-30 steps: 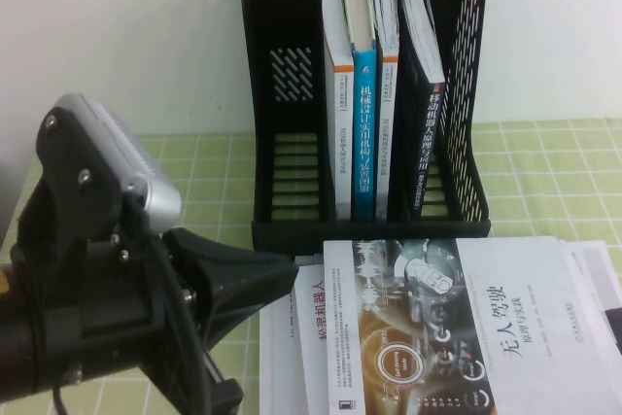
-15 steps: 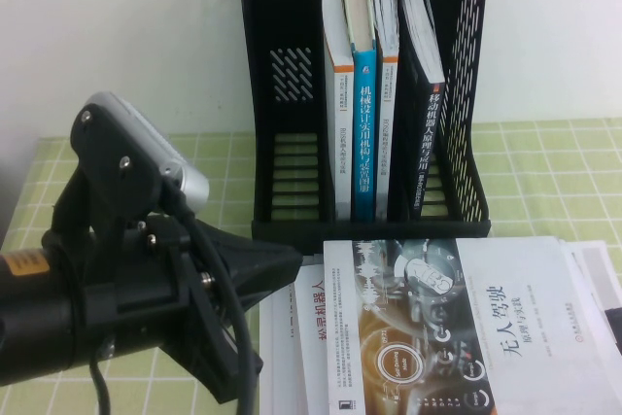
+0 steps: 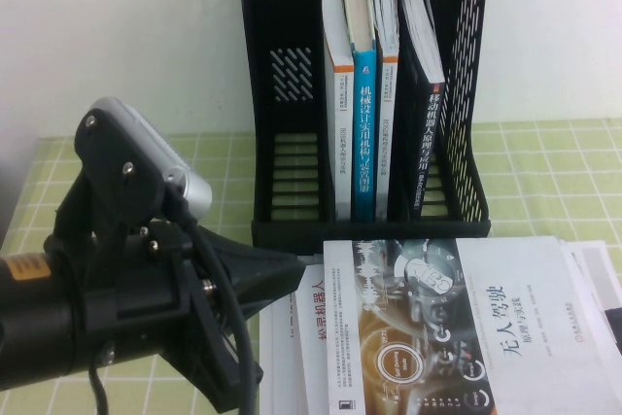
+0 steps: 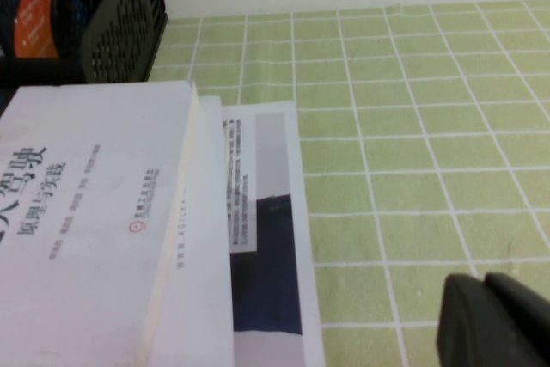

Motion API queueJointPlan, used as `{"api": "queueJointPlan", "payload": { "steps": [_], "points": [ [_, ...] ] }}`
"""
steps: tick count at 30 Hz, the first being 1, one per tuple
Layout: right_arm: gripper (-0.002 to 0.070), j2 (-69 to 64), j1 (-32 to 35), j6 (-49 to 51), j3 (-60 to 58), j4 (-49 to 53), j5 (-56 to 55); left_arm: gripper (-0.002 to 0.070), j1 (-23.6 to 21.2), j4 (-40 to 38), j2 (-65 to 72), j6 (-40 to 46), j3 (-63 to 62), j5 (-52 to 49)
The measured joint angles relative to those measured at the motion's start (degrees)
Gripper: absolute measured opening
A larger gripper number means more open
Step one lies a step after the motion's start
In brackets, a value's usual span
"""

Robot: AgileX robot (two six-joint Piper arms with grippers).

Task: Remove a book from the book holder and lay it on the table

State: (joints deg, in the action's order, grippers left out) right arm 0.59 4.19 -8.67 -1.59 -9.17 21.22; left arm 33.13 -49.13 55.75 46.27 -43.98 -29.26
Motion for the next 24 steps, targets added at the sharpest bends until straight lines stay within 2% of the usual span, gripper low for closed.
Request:
{"api": "queueJointPlan", "payload": {
  "steps": [24],
  "points": [
    [-0.0002, 0.0, 0.0, -0.8, 0.0, 0.0, 0.0, -0.0003, 0.0, -0.7, 0.0, 0.0, 0.0, -1.4]
  ]
}}
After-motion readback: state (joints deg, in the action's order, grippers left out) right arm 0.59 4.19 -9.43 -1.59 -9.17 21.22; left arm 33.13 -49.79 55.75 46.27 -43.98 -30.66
